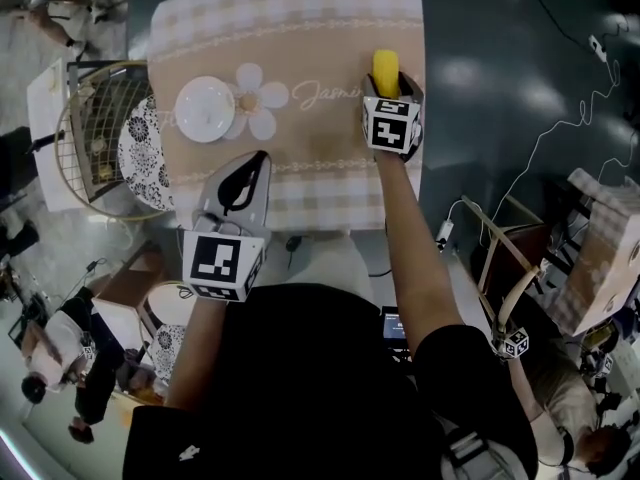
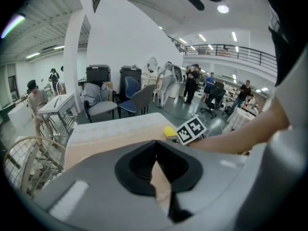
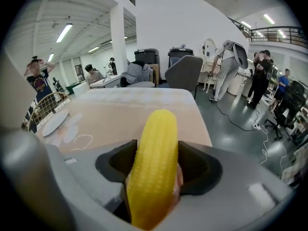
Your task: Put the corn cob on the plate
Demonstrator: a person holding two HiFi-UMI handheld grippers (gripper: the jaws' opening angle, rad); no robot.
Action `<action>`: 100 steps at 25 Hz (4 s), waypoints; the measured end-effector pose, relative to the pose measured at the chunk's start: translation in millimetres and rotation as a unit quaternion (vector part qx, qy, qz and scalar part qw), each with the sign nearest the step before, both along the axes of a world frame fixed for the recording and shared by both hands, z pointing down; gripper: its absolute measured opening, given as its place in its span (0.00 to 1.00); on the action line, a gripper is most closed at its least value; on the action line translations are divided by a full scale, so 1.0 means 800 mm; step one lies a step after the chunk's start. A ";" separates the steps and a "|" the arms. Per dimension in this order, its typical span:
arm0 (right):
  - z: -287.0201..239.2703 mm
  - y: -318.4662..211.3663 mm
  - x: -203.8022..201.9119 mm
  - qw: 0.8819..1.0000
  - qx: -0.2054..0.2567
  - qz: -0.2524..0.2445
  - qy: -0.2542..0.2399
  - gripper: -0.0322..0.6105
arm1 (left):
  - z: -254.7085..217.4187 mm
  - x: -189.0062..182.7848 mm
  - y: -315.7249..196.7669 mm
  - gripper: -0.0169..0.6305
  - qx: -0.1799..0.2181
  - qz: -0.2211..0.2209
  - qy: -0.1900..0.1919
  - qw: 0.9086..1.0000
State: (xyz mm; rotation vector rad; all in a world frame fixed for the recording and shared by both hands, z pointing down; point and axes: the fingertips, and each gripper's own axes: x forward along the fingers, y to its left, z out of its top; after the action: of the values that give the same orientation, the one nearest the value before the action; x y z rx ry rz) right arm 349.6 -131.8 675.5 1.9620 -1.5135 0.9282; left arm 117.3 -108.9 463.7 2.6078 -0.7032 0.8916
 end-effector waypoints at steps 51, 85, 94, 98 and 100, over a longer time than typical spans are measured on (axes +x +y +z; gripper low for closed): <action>-0.065 -0.055 -0.112 0.992 0.077 -0.097 0.027 0.45 | -0.002 -0.108 -0.017 0.03 0.020 -0.060 0.004 0.998; -0.098 -0.136 -0.322 0.958 0.095 -0.269 0.012 0.45 | -0.006 -0.249 -0.032 0.03 0.038 -0.183 0.006 0.982; -0.095 -0.153 -0.391 0.946 0.093 -0.311 0.002 0.45 | -0.003 -0.284 -0.033 0.03 0.036 -0.199 0.003 0.979; -0.093 -0.158 -0.412 0.942 0.089 -0.325 -0.001 0.45 | -0.003 -0.303 -0.040 0.03 0.034 -0.215 0.003 0.976; -0.090 -0.161 -0.422 0.940 0.085 -0.332 -0.001 0.45 | -0.002 -0.309 -0.041 0.03 0.033 -0.219 0.004 0.975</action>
State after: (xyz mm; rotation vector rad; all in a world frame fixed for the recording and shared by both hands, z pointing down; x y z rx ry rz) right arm 12.4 -261.0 603.5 1.3716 -2.1131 0.5150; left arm -130.2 -142.0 462.1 2.3590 -1.2601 0.7293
